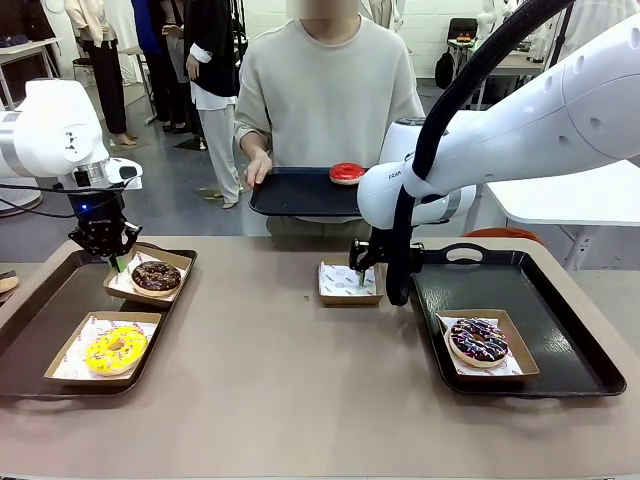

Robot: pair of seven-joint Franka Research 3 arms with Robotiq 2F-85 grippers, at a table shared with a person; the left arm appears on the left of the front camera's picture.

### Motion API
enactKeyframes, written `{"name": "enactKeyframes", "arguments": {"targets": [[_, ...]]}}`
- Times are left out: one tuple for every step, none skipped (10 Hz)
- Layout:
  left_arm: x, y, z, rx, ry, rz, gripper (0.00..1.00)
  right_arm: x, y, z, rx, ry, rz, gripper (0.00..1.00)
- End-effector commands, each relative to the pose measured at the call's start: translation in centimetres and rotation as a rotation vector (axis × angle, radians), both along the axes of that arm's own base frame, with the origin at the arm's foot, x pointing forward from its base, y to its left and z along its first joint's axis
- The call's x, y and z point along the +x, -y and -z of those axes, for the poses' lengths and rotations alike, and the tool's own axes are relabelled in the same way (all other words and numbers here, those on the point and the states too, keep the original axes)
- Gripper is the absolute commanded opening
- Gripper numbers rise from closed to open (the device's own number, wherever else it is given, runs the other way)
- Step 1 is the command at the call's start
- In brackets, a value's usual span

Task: Individually package the donuts and arrange them on the tray.
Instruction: Place the picked Paper togo box on the Handle tray while simultaneously picking up another Paper togo box from the table with the other hand.

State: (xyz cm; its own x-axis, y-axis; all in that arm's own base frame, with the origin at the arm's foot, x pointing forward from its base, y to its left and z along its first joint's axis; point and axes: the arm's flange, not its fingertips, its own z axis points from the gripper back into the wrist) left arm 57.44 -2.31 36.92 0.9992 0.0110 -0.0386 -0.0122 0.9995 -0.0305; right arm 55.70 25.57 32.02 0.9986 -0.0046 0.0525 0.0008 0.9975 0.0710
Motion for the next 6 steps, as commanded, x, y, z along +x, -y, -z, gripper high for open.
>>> {"name": "enactKeyframes", "arguments": {"targets": [[0.4, 0.24, -0.19, 0.017, -0.014, 0.004, 1.0, -0.14, 0.39, 0.61, 0.029, -0.009, 0.001, 0.0], [0.39, 0.27, -0.08, 0.017, -0.017, 0.005, 1.0, -0.13, 0.4, 0.64, 0.027, -0.011, 0.003, 0.0], [0.39, 0.3, 0.06, 0.017, -0.023, 0.005, 1.0, -0.12, 0.42, 0.66, 0.025, -0.012, 0.007, 0.0], [0.39, 0.36, 0.14, 0.016, -0.027, 0.007, 0.75, -0.11, 0.46, 0.65, 0.024, -0.013, 0.01, 0.14], [0.36, 0.37, 0.14, 0.013, -0.03, 0.006, 0.84, -0.12, 0.48, 0.67, 0.025, -0.014, 0.011, 0.03], [0.36, 0.38, 0.07, 0.012, -0.03, 0.006, 1.0, -0.1, 0.51, 0.68, 0.024, -0.014, 0.013, 0.0]]}}
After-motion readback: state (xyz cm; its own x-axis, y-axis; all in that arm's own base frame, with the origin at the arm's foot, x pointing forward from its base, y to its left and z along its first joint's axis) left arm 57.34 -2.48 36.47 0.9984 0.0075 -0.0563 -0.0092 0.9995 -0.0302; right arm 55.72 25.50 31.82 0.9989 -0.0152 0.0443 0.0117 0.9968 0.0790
